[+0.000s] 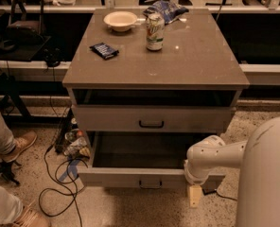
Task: Open middle drawer
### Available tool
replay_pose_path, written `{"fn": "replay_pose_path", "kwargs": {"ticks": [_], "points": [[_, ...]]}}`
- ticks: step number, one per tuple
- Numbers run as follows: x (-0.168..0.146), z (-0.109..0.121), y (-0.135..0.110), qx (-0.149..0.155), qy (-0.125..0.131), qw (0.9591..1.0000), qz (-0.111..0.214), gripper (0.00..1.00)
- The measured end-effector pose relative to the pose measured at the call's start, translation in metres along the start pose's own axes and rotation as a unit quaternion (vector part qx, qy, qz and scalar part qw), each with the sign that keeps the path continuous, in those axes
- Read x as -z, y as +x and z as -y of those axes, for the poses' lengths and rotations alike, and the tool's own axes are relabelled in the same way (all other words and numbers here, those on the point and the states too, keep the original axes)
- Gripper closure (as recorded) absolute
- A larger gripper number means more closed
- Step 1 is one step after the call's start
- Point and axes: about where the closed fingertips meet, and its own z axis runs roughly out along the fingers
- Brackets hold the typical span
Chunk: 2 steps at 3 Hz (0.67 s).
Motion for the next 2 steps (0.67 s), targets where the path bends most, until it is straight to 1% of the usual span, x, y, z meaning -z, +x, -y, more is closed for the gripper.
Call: {"fn": "replay_pose_path", "kwargs": {"ticks": [1,2], "points": [[-0.0079,-0.0129,-0.0012,0.013,-0.013,0.9998,0.0,0.25],[-0.007,-0.0147,-0.0006,0.013,-0.012,0.9998,0.0,0.47]]}}
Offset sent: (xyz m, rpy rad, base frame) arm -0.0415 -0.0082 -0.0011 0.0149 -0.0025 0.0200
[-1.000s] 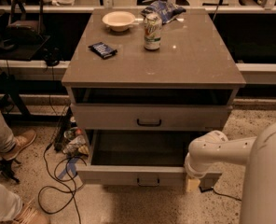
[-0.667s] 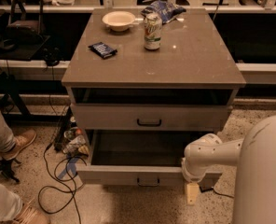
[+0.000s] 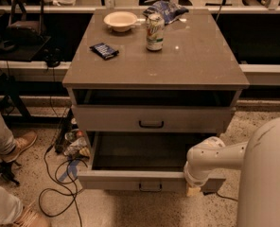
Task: Open middle drawer
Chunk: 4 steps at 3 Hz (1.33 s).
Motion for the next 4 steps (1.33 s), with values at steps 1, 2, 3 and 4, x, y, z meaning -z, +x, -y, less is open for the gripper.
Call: {"fn": "replay_pose_path", "kwargs": {"ticks": [1,2,3,4], "points": [[0.002,0.0,0.0,0.0,0.0,1.0,0.0,0.71],[0.013,-0.013,0.001,0.001,0.018,0.9998,0.003,0.94],[0.011,-0.013,0.001,0.001,0.018,0.9998,0.003,1.0],[0.016,-0.029,0.007,-0.006,0.031,0.9994,0.016,1.0]]}}
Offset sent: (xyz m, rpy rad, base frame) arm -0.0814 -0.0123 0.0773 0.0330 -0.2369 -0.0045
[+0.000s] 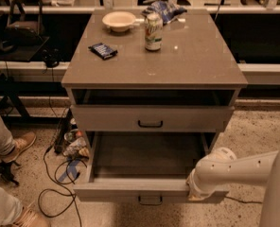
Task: Open middle drawer
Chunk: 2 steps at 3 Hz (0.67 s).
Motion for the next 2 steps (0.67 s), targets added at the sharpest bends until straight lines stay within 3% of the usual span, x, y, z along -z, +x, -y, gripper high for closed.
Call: {"fn": "replay_pose_path", "kwargs": {"ticks": [1,2], "points": [[-0.0005,0.0,0.0,0.0,0.0,1.0,0.0,1.0],[-0.0013,-0.001,0.0,0.0,-0.001,1.0,0.0,0.86]]}}
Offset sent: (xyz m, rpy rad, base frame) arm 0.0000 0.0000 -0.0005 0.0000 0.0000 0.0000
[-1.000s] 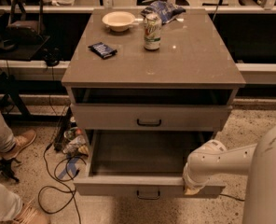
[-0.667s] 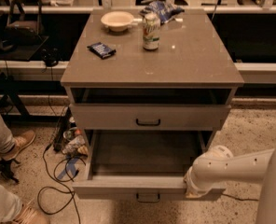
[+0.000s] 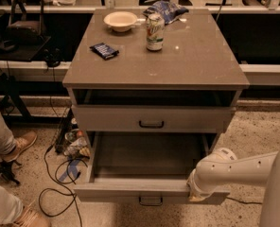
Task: Open middle drawer
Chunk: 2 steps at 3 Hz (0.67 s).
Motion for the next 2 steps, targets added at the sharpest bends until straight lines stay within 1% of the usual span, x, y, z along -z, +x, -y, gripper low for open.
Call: {"fn": "replay_pose_path", "kwargs": {"ticks": [2], "points": [[-0.0016,-0.0018,-0.0002,0.0,-0.002,1.0,0.0,0.39]]}}
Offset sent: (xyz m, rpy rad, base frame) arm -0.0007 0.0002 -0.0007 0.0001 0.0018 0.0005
